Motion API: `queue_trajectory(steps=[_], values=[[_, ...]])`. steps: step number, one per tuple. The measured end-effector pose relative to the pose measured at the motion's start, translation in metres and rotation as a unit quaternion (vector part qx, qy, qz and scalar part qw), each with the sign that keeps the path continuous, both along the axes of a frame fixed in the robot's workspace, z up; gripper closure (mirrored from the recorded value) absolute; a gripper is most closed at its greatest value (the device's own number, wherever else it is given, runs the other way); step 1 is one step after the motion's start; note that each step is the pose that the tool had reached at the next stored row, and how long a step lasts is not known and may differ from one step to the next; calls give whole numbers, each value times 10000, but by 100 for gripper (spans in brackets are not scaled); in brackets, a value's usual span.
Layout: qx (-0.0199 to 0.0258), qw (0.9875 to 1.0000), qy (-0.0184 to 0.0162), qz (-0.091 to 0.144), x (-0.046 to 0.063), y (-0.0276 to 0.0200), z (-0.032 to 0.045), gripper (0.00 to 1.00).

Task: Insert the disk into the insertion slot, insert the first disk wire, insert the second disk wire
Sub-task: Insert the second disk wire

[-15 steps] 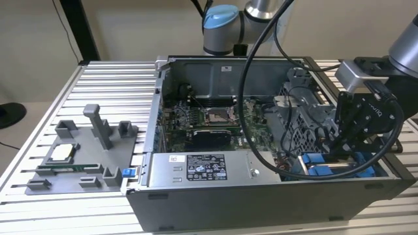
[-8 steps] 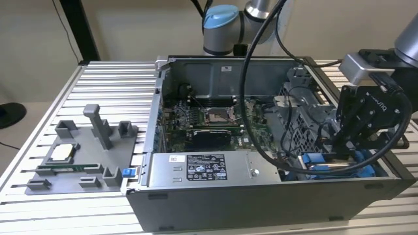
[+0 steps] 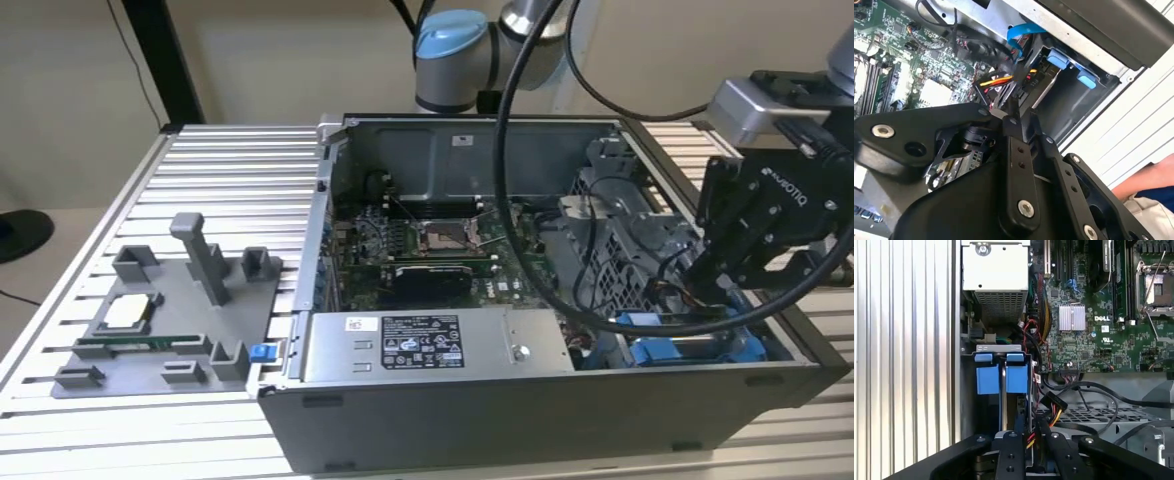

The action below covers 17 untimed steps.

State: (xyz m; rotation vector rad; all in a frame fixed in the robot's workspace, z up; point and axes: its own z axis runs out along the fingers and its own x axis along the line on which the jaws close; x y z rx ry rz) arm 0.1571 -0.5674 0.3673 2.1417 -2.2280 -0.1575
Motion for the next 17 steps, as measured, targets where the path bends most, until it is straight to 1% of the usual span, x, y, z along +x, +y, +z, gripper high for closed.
queue_trajectory(steps=[2,3,6,7,9,12,13,17], values=[[1,10000,1,1,7,1,18,0],[1,10000,1,1,30,2,17,0],[0,10000,1,0,163,14,13,0],[1,10000,0,0,209,23,7,0],[0,10000,0,0,294,56,-15,0],[0,10000,0,0,357,96,-55,0],[0,10000,0,0,368,105,-60,100],[0,10000,-1,1,380,110,-59,100]])
